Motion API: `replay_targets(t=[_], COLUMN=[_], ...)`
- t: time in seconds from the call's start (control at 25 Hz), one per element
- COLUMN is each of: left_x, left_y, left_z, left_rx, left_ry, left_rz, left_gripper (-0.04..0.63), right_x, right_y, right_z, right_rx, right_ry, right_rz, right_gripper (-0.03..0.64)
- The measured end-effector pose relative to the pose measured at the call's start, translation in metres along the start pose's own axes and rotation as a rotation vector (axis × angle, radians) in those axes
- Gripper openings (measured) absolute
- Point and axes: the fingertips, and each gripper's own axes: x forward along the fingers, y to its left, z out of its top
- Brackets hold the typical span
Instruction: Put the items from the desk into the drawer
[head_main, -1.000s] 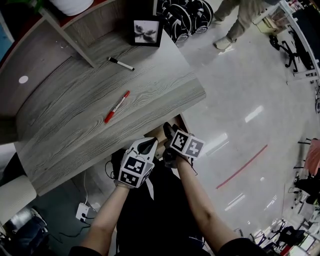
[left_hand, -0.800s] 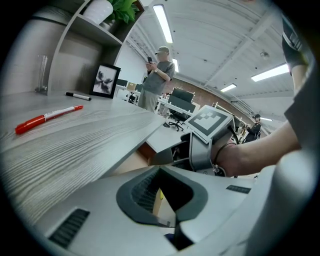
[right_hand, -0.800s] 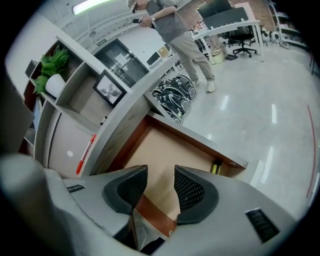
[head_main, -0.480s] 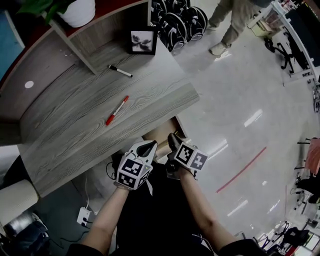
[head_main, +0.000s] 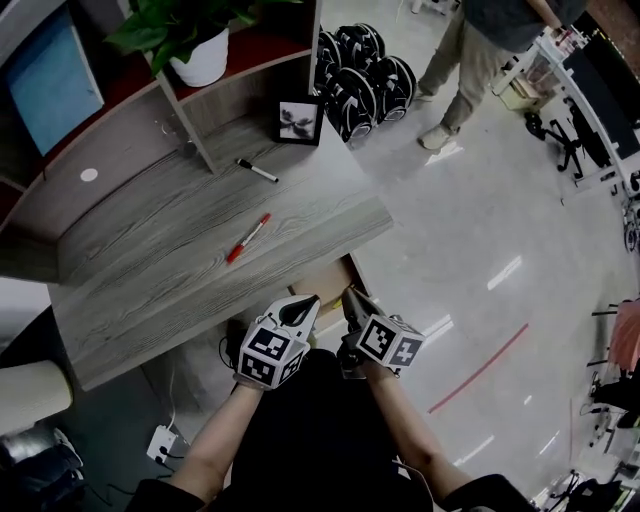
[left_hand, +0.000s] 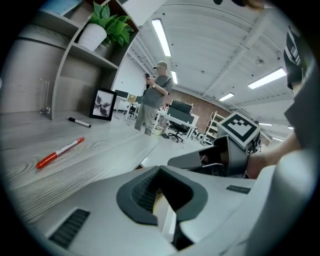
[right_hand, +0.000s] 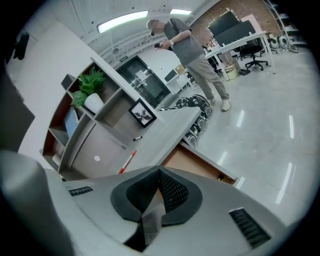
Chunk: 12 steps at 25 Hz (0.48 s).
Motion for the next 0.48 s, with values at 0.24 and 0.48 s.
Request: replay_targets(t=[0.24,0.48], left_x=[-0.021,-0.043], left_y=[0.005,0.019], left_z=[0.022,0.037], left_rx=[0.009,-0.041], left_ry=[-0.058,-0.123], left_rz=[0.036,0.099], left_gripper=[0.000,0.000], right_x=[-0.014,-0.015], right_y=[0.047,0.081], right_z=[0.015,0.024], right_rx=[-0.042,-0.163], right_ry=[-0.066,-0.102], right_rz=[0.086,0.139], right_gripper=[-0.009,-0.009])
